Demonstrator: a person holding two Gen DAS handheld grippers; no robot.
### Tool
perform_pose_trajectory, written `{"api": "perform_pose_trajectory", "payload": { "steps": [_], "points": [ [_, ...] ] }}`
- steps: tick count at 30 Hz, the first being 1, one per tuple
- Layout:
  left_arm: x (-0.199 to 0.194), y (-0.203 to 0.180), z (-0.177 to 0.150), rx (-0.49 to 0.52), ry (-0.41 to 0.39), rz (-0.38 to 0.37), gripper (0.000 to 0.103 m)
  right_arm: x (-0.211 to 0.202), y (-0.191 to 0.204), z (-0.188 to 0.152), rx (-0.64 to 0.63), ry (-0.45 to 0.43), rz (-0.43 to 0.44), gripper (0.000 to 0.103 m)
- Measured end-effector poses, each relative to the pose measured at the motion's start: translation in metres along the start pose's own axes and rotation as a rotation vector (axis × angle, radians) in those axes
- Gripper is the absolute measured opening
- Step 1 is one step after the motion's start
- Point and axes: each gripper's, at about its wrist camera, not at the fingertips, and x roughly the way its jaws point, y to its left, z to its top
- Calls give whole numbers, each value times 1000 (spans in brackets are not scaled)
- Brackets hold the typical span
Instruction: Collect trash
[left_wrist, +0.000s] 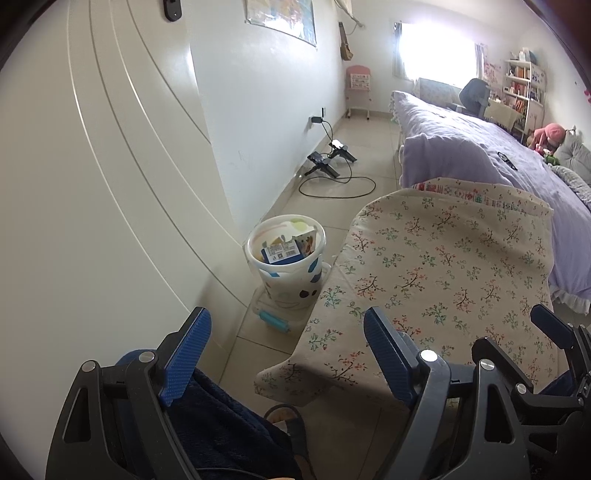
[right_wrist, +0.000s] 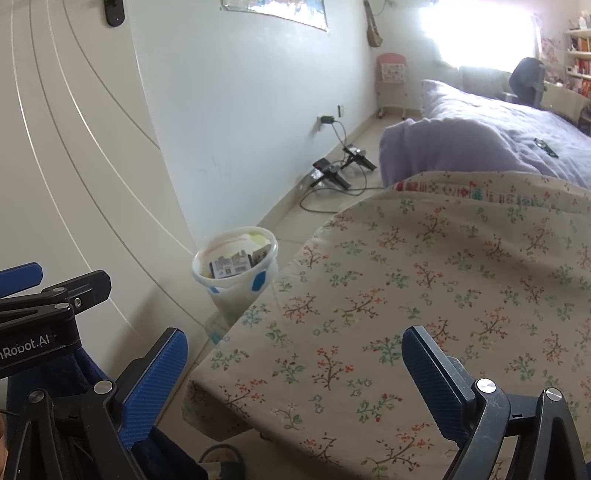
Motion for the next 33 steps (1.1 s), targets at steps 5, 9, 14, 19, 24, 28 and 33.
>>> {"api": "perform_pose_trajectory", "payload": {
  "steps": [5,9,14,19,24,28,33],
  "points": [
    [0,1,0,-3,1,-2,87,2,-1,-1,2,5,-2,97],
    [0,0,0,-3,2,-1,87,1,0,-2,-2,2,3,97],
    [2,-2,-2,-5,8,-8,87,3,-1,-4,-2,8,6,97],
    [2,-4,-3,5,-1,-9,87,4,-1,-4,-3,10,7,97],
    [1,-5,-4,4,-6,-10,87,5,0,-4,1,10,5,97],
    [1,-3,-4,1,-2,-9,87,4,0,-4,2,7,6,97],
    [1,-4,-3,0,-1,-11,87,5,1,-5,1,8,5,97]
  ]
}}
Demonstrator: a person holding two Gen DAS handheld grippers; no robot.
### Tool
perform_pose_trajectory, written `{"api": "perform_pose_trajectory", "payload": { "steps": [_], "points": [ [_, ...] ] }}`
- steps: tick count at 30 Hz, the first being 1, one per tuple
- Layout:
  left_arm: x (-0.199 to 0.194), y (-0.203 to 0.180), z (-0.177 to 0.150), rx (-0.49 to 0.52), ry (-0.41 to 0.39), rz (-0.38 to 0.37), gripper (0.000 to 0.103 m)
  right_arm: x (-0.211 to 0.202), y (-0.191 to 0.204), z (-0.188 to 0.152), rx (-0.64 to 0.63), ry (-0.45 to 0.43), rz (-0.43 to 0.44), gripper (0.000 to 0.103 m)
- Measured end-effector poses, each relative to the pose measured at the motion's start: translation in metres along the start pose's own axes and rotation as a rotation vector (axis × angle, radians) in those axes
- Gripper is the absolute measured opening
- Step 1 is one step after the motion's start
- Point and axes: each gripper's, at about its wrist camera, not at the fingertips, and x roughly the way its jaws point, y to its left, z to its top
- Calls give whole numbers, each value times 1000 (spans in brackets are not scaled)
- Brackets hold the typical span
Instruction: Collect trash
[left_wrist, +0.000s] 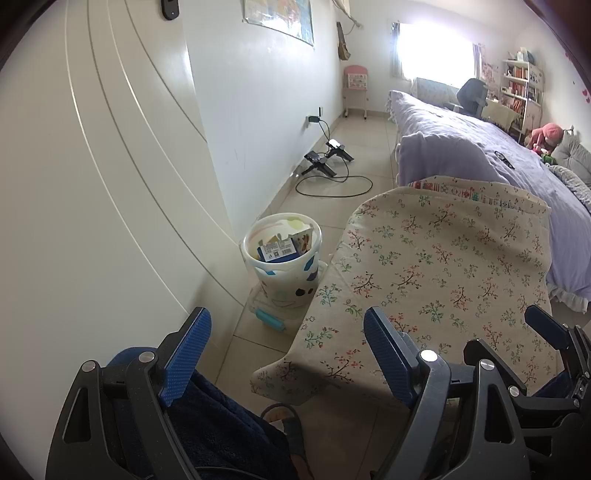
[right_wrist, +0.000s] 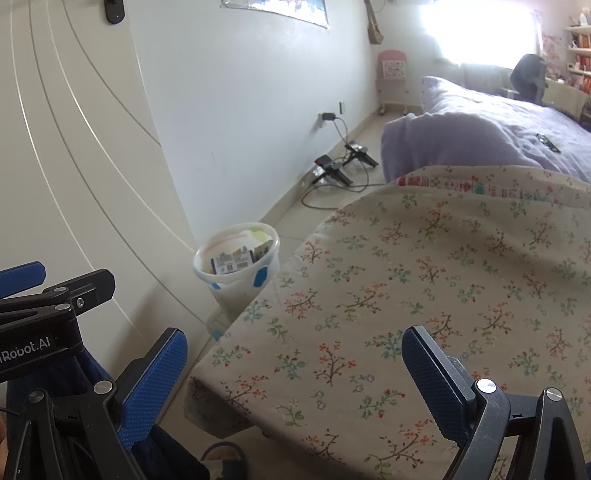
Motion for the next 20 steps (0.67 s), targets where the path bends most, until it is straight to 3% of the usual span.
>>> {"api": "perform_pose_trajectory", "payload": {
  "steps": [20],
  "points": [
    [-1,2,-2,-9,6,8,87,0,0,-1,-2,3,-2,97]
  ]
}}
